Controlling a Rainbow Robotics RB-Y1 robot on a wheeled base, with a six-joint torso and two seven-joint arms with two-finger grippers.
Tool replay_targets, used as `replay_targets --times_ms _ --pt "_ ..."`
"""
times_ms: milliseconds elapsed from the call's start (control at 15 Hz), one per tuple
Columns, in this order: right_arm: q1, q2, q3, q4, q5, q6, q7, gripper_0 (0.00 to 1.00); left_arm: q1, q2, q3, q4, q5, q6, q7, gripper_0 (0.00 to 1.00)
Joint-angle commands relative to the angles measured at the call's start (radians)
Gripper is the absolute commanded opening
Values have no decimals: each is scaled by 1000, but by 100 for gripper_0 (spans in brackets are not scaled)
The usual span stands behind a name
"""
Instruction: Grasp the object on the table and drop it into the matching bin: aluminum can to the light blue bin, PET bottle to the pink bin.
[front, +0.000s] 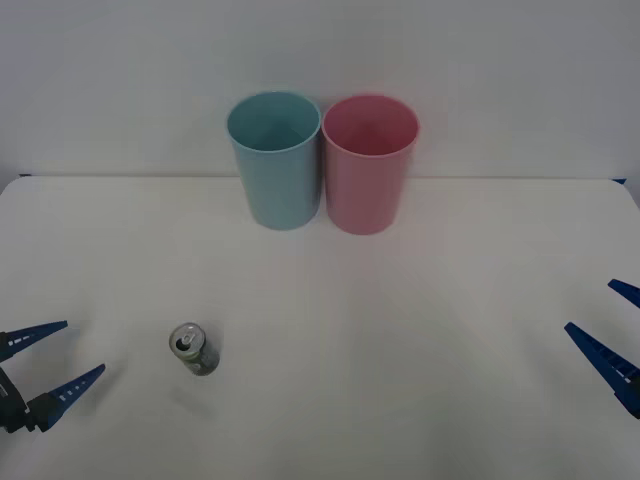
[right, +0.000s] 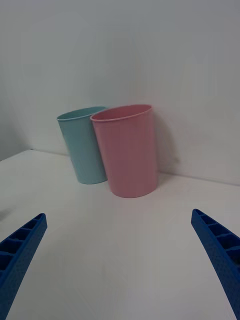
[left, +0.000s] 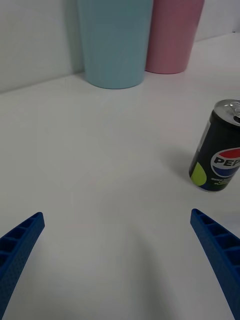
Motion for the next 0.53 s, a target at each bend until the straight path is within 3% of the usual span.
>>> replay_targets --times_ms 67,533 --pt "0 0 0 0 0 0 0 100 16 1 -1 0 1 -53 -14 100" --pt "0 0 0 0 0 0 0 100 23 -4 -53 -3 21 -135 -59 100"
